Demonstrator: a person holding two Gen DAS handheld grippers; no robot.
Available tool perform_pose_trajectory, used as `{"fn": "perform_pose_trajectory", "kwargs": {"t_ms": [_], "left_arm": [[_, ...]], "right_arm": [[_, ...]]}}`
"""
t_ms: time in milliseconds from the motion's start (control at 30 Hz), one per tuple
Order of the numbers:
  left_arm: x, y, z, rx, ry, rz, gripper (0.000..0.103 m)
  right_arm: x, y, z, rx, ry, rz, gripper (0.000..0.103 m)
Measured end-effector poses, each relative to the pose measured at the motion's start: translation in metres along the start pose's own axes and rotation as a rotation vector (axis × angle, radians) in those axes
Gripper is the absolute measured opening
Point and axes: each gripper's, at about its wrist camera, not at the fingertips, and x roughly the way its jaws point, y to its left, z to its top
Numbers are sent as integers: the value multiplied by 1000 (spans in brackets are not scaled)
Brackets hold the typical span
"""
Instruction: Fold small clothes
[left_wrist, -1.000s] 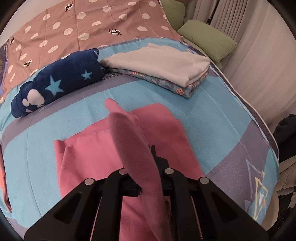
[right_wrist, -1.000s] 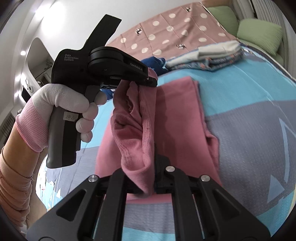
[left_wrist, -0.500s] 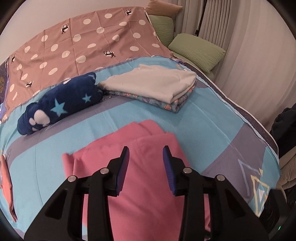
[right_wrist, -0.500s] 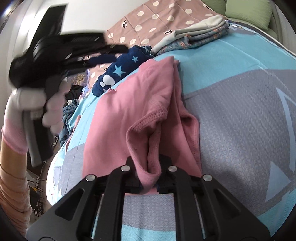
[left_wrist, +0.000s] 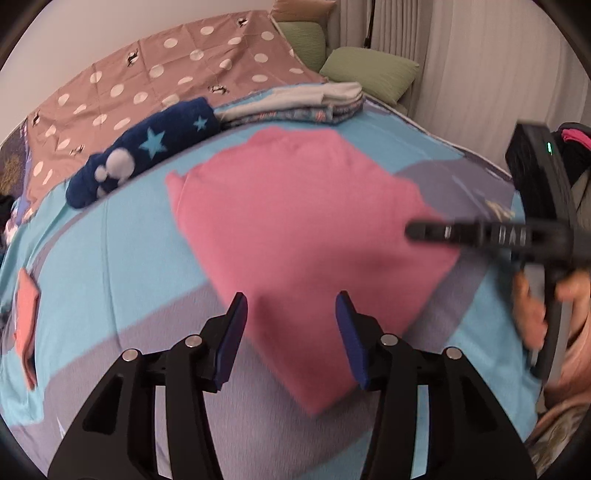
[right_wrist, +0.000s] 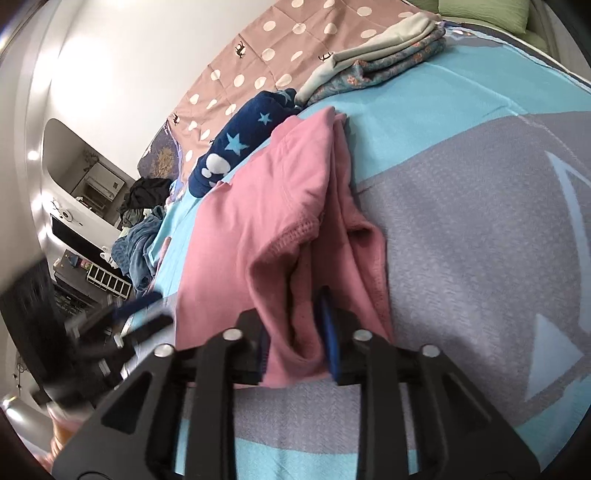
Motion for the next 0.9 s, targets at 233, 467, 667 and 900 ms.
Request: {"fn": "perform_pose_trajectory", "kwargs": {"t_ms": [233,467,667,900], "left_arm": [[0,16,-35,-101,30,-3,51],[2,24,-43,-136,13,-2,55],[-5,29,-33,-154,-39,-10,55],[13,29,-25,-182,-14,8,55]], "right_arm": [[-21,5,6,-26,-41,15,5],[-20,-30,4,13,17,-165,2],[-47,-13,20,-51,-65,-77,9],[-23,29,23,-213,-2,69,22]]}}
